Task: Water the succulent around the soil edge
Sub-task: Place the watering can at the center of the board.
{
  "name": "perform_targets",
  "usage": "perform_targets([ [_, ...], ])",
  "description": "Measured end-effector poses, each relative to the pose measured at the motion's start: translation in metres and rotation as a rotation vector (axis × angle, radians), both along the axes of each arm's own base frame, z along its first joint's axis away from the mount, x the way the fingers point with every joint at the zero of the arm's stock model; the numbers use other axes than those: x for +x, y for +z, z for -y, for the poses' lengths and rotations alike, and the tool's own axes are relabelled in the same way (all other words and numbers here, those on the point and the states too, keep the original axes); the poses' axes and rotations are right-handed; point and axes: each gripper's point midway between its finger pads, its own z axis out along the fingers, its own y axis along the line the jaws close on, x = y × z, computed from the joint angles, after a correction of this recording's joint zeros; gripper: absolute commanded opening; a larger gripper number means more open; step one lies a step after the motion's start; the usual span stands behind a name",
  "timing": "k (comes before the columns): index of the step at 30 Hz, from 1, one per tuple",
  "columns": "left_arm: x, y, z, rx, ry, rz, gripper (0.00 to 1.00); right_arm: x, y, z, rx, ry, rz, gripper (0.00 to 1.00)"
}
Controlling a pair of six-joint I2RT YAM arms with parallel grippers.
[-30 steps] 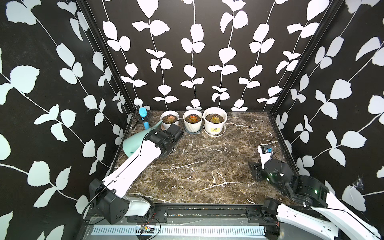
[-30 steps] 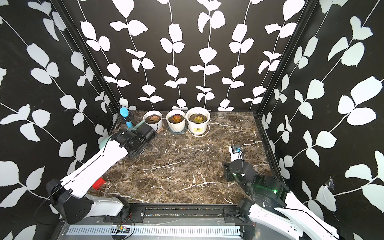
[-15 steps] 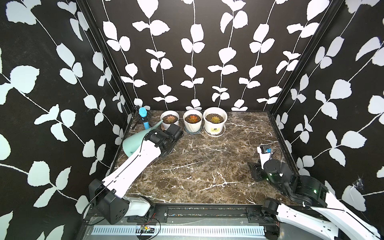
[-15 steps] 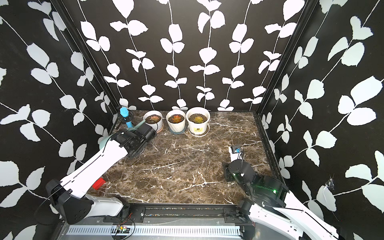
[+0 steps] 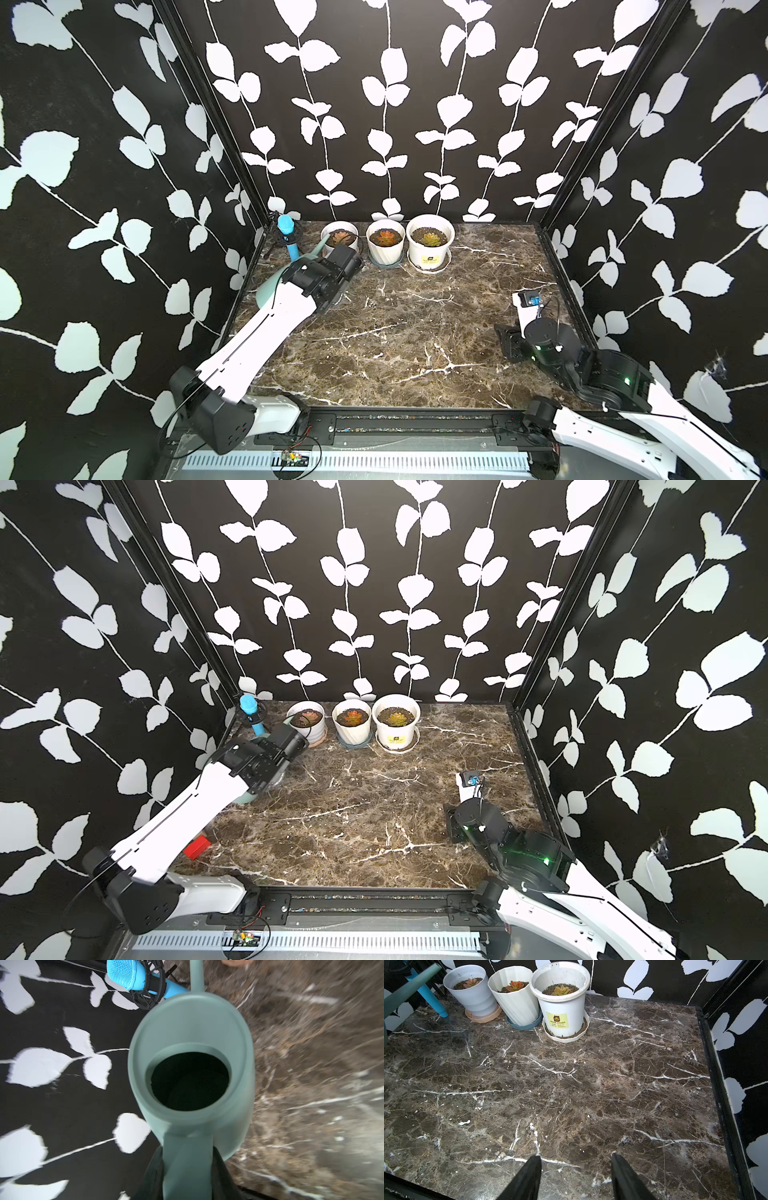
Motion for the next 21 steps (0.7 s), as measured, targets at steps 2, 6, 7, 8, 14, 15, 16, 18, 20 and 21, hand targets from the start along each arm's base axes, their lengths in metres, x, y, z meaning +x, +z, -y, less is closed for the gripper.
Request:
perform_targets([
  [2,-0.004,0.002,0.005,-0.112,0.011,0.051,0.00,0.001,-0.001,-0.001,-0.006,0.001,-0.004,0.56],
  [6,-0.015,0.003,0.015,-0.313,0.010,0.137,0.00,0.001,-0.003,-0.001,-0.012,0.001,-0.009,0.57],
  [7,-0.019,0.003,0.017,-0.362,0.008,0.157,0.00,0.001,-0.003,-0.001,-0.013,0.000,-0.009,0.57],
  [8,-0.022,0.003,0.019,-0.410,0.005,0.178,0.00,0.001,-0.003,-0.002,-0.014,0.000,-0.011,0.57],
  [14,-0.036,0.004,0.037,-0.674,-0.048,0.277,0.00,0.000,-0.005,-0.002,-0.004,-0.007,-0.025,0.59],
  [15,-0.037,0.004,0.041,-0.701,-0.059,0.286,0.00,0.000,-0.005,-0.002,0.000,-0.010,-0.026,0.60],
  [16,-0.039,0.003,0.046,-0.732,-0.075,0.291,0.00,0.001,-0.005,-0.003,0.006,-0.014,-0.025,0.60],
  [18,-0.041,-0.001,0.057,-0.785,-0.104,0.294,0.00,0.002,-0.009,-0.004,0.015,-0.018,-0.025,0.60],
  [20,-0.041,-0.011,0.068,-0.828,-0.125,0.286,0.00,0.002,-0.019,-0.005,0.011,-0.026,-0.037,0.61],
  [21,-0.041,-0.016,0.073,-0.841,-0.132,0.280,0.00,0.002,-0.025,-0.005,0.007,-0.027,-0.043,0.61],
])
